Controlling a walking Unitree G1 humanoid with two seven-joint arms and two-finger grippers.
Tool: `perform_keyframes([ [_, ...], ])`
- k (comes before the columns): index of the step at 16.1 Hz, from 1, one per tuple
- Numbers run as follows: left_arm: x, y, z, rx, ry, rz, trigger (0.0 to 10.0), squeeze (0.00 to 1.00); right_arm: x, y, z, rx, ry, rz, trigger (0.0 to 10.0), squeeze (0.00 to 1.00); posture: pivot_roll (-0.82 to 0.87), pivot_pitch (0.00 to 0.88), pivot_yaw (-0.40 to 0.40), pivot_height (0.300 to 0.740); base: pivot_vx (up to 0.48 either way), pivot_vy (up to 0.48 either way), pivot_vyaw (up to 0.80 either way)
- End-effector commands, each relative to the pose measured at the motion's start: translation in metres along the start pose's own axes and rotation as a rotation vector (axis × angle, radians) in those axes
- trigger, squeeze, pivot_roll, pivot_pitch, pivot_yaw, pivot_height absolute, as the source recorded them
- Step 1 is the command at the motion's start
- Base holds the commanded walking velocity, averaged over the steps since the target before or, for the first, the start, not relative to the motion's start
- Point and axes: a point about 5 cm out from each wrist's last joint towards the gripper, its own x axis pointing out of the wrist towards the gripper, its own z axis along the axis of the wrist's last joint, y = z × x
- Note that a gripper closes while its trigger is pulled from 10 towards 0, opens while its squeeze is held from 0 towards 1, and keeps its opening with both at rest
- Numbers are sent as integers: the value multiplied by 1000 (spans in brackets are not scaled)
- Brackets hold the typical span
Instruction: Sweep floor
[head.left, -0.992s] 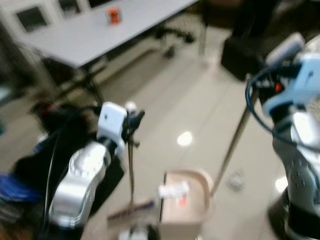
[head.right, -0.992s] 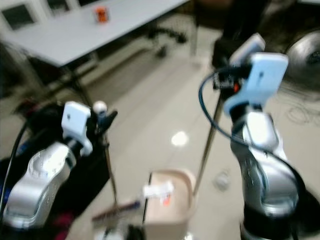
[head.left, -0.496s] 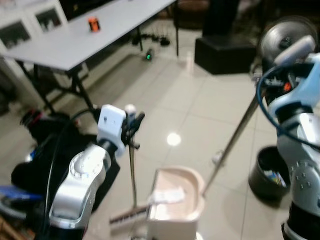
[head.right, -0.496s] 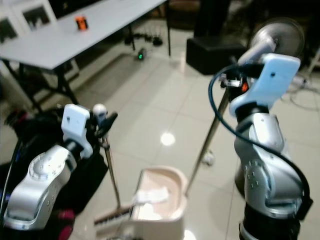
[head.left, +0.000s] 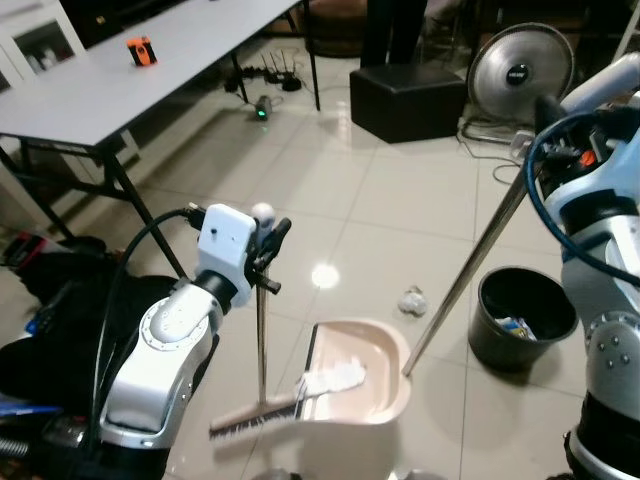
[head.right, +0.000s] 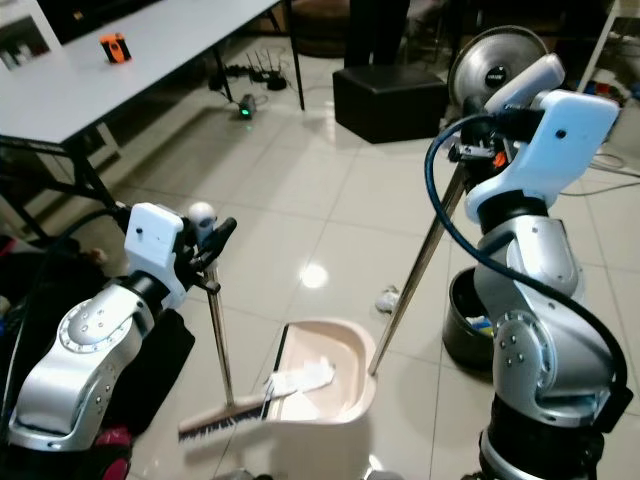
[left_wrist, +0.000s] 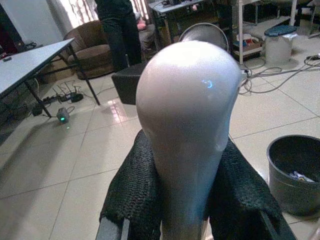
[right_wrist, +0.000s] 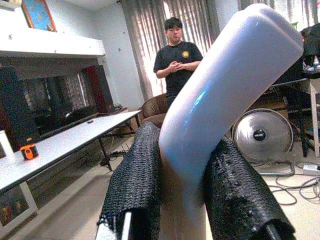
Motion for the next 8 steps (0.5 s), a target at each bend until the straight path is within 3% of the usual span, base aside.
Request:
perform_keyframes([
  [1, 2, 2, 6, 29, -24, 0, 10000, 0, 1, -1, 10, 8, -45, 4, 10000, 0, -27, 48, 110, 740, 0, -315, 0],
  [8, 5, 1, 7, 34, -31, -8, 10000, 0, 6, -12, 23, 5, -97, -17, 10000, 0, -34, 42, 118, 740, 0, -316, 0],
])
